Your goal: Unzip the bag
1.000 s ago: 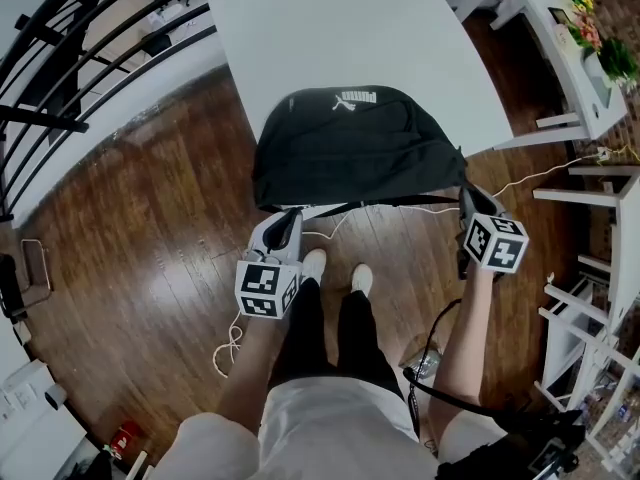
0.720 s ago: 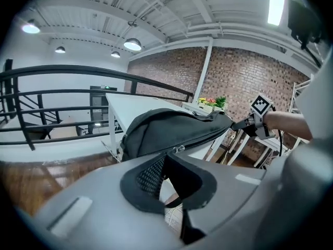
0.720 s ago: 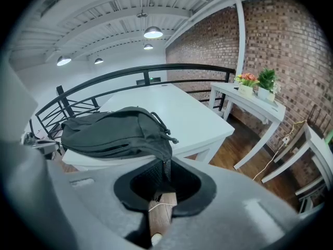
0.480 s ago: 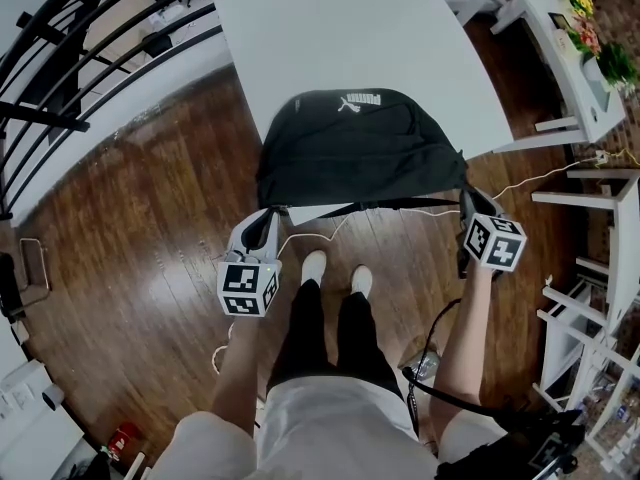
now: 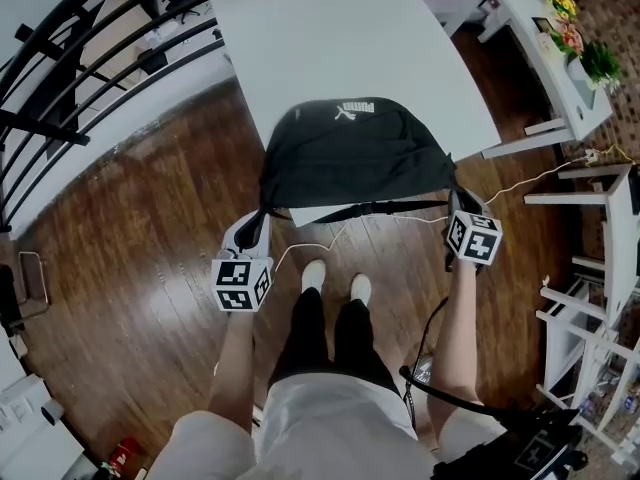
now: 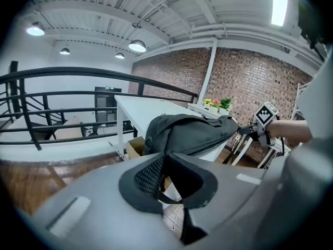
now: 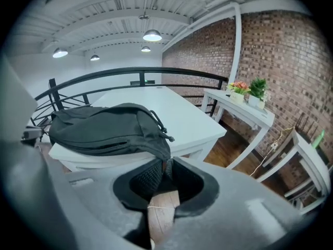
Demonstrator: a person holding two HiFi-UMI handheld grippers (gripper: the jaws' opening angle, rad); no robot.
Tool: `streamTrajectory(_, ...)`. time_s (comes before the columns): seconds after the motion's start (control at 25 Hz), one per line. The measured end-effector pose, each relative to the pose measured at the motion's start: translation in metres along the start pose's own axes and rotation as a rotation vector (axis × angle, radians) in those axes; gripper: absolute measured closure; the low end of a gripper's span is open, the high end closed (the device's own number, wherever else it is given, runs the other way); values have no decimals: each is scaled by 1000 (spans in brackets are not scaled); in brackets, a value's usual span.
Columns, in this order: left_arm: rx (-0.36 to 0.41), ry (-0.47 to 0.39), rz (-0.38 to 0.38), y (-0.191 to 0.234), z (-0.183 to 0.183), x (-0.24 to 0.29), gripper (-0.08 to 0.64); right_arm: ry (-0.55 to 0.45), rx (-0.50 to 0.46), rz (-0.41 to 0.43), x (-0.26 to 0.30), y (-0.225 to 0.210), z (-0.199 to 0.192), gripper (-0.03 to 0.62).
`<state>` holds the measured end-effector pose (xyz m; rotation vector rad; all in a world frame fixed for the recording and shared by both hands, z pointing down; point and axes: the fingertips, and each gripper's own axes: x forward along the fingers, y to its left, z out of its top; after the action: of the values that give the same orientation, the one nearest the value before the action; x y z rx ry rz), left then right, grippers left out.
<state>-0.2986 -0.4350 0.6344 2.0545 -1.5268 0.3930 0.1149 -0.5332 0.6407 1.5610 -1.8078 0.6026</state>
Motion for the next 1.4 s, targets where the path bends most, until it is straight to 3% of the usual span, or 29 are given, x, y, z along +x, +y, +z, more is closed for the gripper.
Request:
streamTrajectory(0.16, 26, 22, -10, -1, -5, -16, 483, 60, -51, -46, -9, -2, -26, 503)
streamTrajectory(0.28, 40, -4, 1, -1, 0, -34, 485, 37, -40, -68, -34, -9, -34, 505)
streamTrajectory(0.4, 51, -70, 28, -9, 11, -60, 506, -62, 19, -30, -75, -6, -31, 508)
streamTrajectory(0.52, 72, -165, 72, -30, 24, -96, 542, -217, 72, 44, -125, 13, -26, 579)
streamTrajectory(0.8, 138, -383, 7, -190, 15, -229, 543, -550, 37, 234, -321, 41, -79, 600)
streamTrajectory(1.04, 181, -494, -16, -333, -23, -376, 543, -680, -15, 429, -493, 78, -152, 600)
streamTrajectory(1.24, 221, -545, -20, -398, -29, -460, 543, -731, -37, 497, -597, 96, -172, 601)
streamTrajectory(1.4, 274, -596, -30, -418, -23, -499, 543, -795, -68, 470, -645, 107, -167, 601)
